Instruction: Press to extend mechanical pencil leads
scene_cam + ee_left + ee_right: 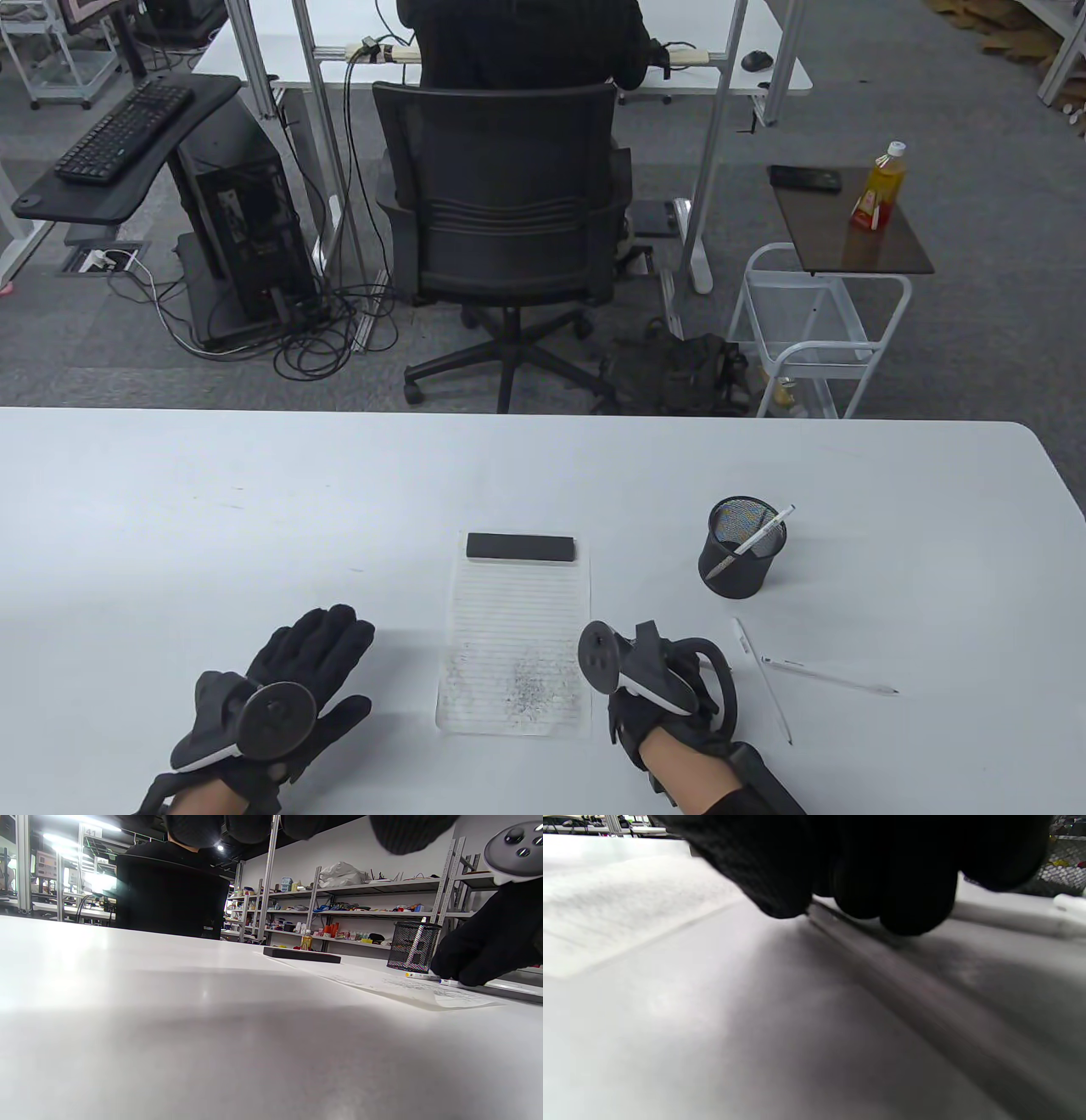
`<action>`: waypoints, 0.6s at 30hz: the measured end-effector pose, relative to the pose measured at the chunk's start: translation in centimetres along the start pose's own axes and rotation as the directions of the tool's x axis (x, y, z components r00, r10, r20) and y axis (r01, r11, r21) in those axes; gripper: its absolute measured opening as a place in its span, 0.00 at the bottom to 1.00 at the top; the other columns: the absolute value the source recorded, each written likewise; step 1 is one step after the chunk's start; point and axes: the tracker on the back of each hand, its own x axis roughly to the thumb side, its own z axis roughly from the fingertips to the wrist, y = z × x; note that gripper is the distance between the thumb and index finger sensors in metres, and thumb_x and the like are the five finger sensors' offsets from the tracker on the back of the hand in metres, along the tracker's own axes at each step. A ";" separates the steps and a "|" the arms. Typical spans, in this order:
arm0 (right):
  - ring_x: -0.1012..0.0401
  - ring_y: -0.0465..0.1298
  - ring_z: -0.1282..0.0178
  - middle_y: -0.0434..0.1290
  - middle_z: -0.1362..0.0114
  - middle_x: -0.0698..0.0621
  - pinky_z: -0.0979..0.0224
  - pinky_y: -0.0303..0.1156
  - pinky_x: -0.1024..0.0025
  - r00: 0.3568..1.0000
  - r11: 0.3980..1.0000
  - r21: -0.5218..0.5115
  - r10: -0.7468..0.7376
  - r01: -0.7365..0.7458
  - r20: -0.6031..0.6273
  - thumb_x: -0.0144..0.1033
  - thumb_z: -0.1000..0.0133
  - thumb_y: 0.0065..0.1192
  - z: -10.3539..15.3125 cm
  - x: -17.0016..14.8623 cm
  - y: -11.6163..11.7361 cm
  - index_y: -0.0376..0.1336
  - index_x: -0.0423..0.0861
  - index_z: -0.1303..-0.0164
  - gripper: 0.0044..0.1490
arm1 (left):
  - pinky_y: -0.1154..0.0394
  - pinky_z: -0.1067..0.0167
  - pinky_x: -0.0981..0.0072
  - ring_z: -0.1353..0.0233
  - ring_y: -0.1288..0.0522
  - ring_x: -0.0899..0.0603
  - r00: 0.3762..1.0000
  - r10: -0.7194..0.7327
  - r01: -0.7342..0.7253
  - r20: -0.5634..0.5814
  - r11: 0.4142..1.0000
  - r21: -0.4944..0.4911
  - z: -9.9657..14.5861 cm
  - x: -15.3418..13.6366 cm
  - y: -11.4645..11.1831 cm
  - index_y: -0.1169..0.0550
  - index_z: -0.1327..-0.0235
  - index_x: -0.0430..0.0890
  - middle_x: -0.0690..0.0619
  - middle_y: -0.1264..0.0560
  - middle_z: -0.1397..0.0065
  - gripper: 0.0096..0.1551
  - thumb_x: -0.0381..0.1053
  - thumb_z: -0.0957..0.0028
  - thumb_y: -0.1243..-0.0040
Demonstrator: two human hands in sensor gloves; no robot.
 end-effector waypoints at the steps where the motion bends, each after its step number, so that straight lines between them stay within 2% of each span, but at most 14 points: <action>1: 0.41 0.84 0.47 0.78 0.40 0.38 0.40 0.79 0.38 1.000 0.999 -0.052 -0.009 0.009 0.005 0.37 0.47 0.78 0.5 -0.1 -1.1 0.71 0.34 0.35 0.34 | 0.39 0.26 0.33 0.17 0.39 0.29 1.000 0.001 -0.001 0.001 1.000 0.003 0.0 0.0 0.0 0.42 0.17 0.52 0.44 0.43 0.13 0.48 0.68 0.50 0.45; 4: 0.40 0.82 0.45 0.76 0.38 0.37 0.39 0.76 0.36 0.995 0.985 -0.142 -0.103 0.102 -0.004 0.39 0.45 0.77 1.8 -1.2 -4.6 0.69 0.35 0.32 0.35 | 0.39 0.26 0.33 0.17 0.39 0.29 1.000 0.004 -0.004 0.001 1.000 -0.002 0.0 0.0 0.0 0.42 0.17 0.52 0.44 0.43 0.13 0.49 0.68 0.50 0.45; 6: 0.38 0.81 0.43 0.75 0.36 0.37 0.37 0.74 0.35 0.972 0.954 -0.206 -0.232 0.219 -0.037 0.40 0.44 0.76 2.3 -3.3 -7.5 0.68 0.35 0.31 0.35 | 0.39 0.26 0.33 0.17 0.39 0.29 1.000 0.003 -0.003 0.001 1.000 -0.009 -0.1 0.0 -0.1 0.42 0.17 0.52 0.43 0.43 0.13 0.48 0.68 0.50 0.45; 10: 0.35 0.77 0.38 0.72 0.32 0.36 0.34 0.70 0.32 0.867 0.852 -0.322 -0.475 0.412 -0.149 0.40 0.42 0.74 2.0 -9.1 -10.8 0.66 0.35 0.28 0.36 | 0.39 0.26 0.33 0.17 0.39 0.30 1.000 0.003 -0.003 0.002 1.000 -0.006 -0.1 0.0 -0.1 0.42 0.17 0.52 0.43 0.43 0.13 0.48 0.68 0.50 0.45; 13: 0.35 0.76 0.37 0.71 0.31 0.36 0.33 0.69 0.31 0.781 0.811 -0.363 -0.564 0.460 -0.269 0.41 0.42 0.73 0.8 -13.5 -10.8 0.65 0.36 0.26 0.38 | 0.40 0.26 0.33 0.17 0.39 0.29 1.000 0.007 -0.007 0.000 1.000 -0.004 -0.1 -0.1 -0.1 0.42 0.17 0.52 0.43 0.43 0.13 0.49 0.68 0.50 0.45; 16: 0.33 0.74 0.34 0.70 0.29 0.35 0.32 0.67 0.30 0.630 0.723 -0.413 -0.688 0.553 -0.360 0.43 0.41 0.73 -0.6 -17.4 -9.4 0.64 0.36 0.25 0.39 | 0.40 0.26 0.33 0.16 0.39 0.30 1.000 0.008 -0.008 -0.004 1.000 -0.010 -0.1 -0.2 -0.1 0.42 0.17 0.52 0.43 0.43 0.13 0.48 0.68 0.50 0.45; 18: 0.32 0.73 0.31 0.69 0.28 0.35 0.31 0.66 0.29 0.558 0.680 -0.435 -0.733 0.590 -0.389 0.44 0.41 0.73 -1.2 -18.5 -8.6 0.63 0.36 0.24 0.40 | 0.40 0.26 0.33 0.16 0.40 0.29 1.000 0.011 -0.011 -0.010 1.000 -0.014 -0.2 -0.3 -0.2 0.42 0.17 0.52 0.43 0.43 0.13 0.49 0.68 0.50 0.45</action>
